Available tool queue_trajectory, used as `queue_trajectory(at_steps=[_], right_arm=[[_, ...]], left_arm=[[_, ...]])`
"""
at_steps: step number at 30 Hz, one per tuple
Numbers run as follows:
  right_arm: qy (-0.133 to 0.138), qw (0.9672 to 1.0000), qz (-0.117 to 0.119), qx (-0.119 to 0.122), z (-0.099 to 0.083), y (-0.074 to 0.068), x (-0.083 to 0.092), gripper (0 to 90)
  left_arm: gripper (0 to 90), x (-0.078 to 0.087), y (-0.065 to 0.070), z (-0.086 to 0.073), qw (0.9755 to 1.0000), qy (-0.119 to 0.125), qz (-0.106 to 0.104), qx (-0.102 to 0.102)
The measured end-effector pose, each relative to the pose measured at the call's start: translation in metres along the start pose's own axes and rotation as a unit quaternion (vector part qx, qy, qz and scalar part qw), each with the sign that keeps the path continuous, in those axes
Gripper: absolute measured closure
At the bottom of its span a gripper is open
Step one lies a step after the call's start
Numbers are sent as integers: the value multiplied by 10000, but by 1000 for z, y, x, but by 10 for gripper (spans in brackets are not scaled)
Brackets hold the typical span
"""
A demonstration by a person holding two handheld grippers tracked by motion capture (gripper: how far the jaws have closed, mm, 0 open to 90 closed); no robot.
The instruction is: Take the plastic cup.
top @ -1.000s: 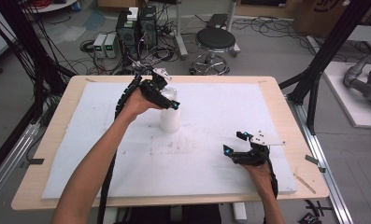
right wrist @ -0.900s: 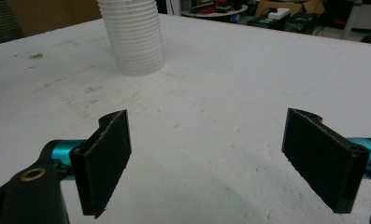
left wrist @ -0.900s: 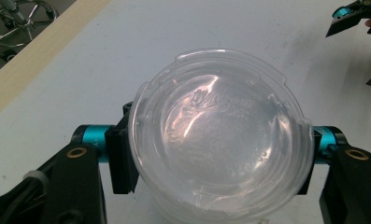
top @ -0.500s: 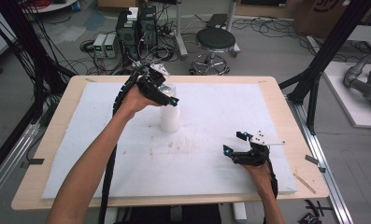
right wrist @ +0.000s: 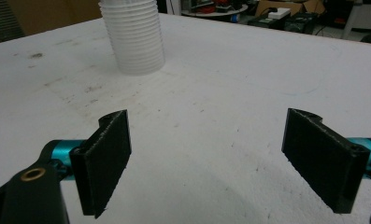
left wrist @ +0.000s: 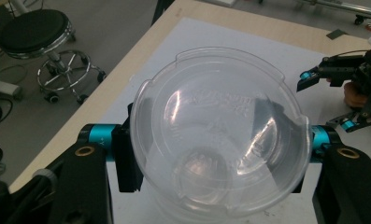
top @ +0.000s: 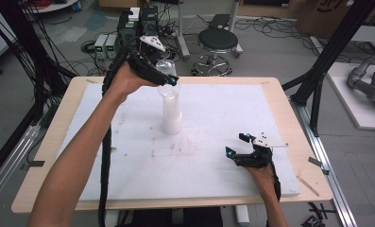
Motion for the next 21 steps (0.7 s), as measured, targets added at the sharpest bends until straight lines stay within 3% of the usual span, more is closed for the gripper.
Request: queue_trajectory(at_steps=[8, 11, 18, 21], right_arm=[[-26, 10000, -12, 36, 0, 0, 0, 156], [-19, 10000, 15, -4, 0, 1, 0, 156], [10, 10000, 0, -25, 0, 1, 0, 156], [-7, 10000, 21, -26, 0, 1, 0, 156]], left_arm=[[391, 17, -1, 5, 9998, 187, 19, 26], [390, 24, 3, 1, 9992, 379, -105, 19], [390, 35, 15, -26, 9961, 797, -382, 71], [390, 41, 22, -40, 9921, 1127, -522, 179]])
Point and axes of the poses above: each handheld gripper's, and its own axes: x roughly backward along the jaws, z roughly out of its top, y roughly to its right, the point moved 4 cm from there along -x, roughly forward along the jaws, and after that the axes turned 1 degree about y, right-handed, at the moved point
